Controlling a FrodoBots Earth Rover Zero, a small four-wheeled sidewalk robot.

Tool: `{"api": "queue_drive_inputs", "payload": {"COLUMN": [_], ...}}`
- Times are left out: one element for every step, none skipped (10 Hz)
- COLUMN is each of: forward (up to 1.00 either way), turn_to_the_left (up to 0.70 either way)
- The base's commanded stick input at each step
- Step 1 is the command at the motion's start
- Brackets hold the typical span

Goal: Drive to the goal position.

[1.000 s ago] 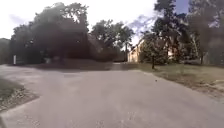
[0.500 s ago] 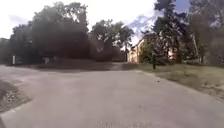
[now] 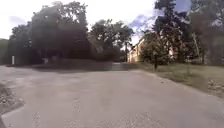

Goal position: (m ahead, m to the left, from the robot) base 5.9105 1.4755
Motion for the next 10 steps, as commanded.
{"api": "queue_drive_inputs", "payload": {"forward": [0.70,0.70,0.70,0.70,0.70,0.70,0.70,0.70,0.70,0.70], "turn_to_the_left": [0.00,0.00,0.00,0.00,0.00,0.00,0.00,0.00,0.00,0.00]}}
